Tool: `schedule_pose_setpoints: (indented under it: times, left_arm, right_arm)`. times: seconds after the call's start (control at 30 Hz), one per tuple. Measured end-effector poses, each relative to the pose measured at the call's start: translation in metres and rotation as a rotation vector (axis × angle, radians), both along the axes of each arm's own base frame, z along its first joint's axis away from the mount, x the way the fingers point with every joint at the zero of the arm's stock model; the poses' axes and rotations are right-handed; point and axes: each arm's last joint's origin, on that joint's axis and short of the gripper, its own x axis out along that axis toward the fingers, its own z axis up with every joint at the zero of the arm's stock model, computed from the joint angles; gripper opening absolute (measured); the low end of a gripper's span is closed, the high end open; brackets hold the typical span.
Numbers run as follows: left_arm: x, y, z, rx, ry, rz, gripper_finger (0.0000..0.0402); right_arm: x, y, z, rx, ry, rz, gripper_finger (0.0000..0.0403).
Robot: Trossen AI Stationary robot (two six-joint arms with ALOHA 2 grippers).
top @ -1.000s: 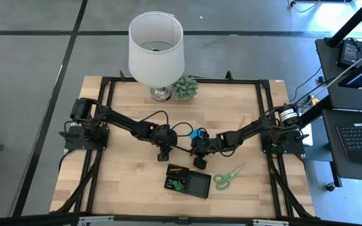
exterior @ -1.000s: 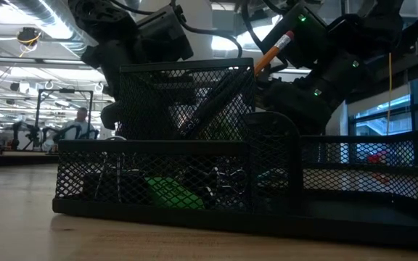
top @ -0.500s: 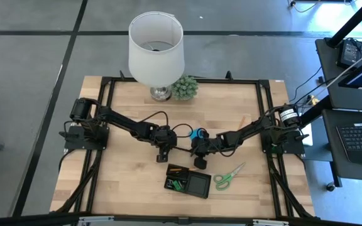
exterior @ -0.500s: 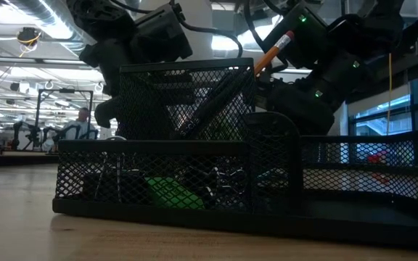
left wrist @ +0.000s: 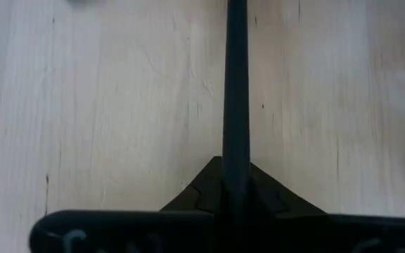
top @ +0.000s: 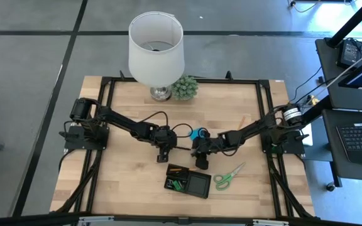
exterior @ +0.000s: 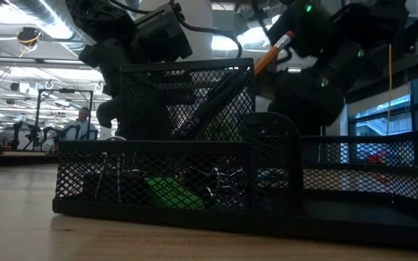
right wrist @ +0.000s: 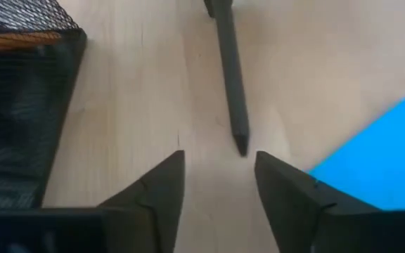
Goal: Pick and place office supplies into organizer
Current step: Put the black pen into the desk organizer
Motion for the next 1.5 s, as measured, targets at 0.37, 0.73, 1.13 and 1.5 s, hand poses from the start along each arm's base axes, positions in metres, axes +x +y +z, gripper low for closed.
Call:
schedule_pose_setpoints:
  times: [0.37,0.73,1.13,1.5]
  left_arm:
    - [-0.003,0.001,0.025,0.025,-0.087,0.000,0.0016]
    - [-0.020,-0.012,0.084,0.281,-0.275,-0.200,0.0016]
    - [-0.043,-0.061,0.144,0.620,-0.302,-0.336,0.0016]
    - [-0.056,-0.088,0.169,0.748,-0.229,-0.496,0.0016]
  right_arm:
    - [-0.030,-0.012,0.061,-0.135,-0.015,-0.132,0.0213]
    - [-0.053,-0.017,0.075,-0.101,0.079,-0.201,0.0213]
    - [-0.054,-0.017,0.074,-0.056,0.094,-0.261,0.0213]
    - [-0.054,-0.017,0.074,0.007,0.085,-0.335,0.0214]
